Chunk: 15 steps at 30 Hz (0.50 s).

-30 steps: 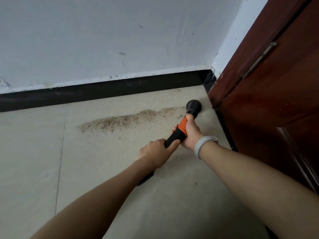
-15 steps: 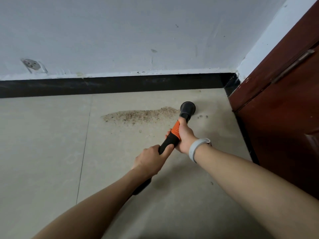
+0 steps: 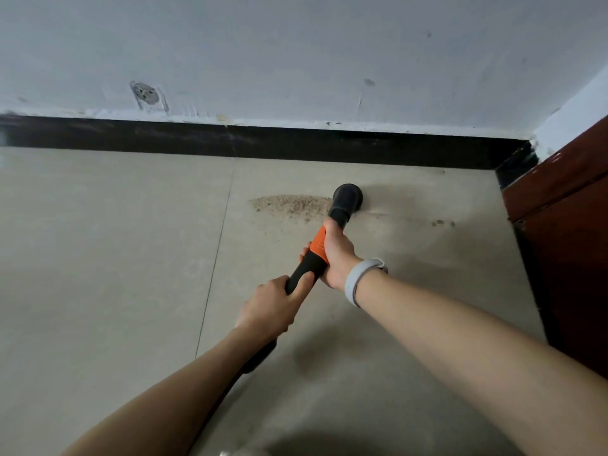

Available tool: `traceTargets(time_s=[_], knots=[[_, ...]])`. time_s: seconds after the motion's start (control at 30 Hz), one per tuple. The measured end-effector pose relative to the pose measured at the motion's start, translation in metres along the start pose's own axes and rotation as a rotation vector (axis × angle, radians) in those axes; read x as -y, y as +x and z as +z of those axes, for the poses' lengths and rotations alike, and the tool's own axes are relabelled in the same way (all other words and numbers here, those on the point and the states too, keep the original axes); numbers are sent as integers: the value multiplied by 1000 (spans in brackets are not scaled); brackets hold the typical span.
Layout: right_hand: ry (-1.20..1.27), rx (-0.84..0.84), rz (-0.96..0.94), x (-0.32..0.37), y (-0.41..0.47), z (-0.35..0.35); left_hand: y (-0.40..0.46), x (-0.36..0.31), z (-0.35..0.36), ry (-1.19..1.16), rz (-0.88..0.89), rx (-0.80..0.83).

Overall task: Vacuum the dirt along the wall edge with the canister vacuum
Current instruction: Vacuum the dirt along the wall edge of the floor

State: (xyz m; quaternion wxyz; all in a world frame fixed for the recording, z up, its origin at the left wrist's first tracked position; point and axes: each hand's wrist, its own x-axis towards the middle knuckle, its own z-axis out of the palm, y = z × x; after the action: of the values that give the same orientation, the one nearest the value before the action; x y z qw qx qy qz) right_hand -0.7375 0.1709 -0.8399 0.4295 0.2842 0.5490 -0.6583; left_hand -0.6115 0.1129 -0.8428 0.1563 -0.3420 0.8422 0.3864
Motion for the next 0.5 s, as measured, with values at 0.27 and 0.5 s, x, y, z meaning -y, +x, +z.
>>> traceTargets(time_s=[0.27,0.5], knots=[[-65,61,34,-25,0,41,-14,32,-25,-73,-86,-65],[-167,170,51,-53,-6,92,-32,64,-46,-136,-196,-214]])
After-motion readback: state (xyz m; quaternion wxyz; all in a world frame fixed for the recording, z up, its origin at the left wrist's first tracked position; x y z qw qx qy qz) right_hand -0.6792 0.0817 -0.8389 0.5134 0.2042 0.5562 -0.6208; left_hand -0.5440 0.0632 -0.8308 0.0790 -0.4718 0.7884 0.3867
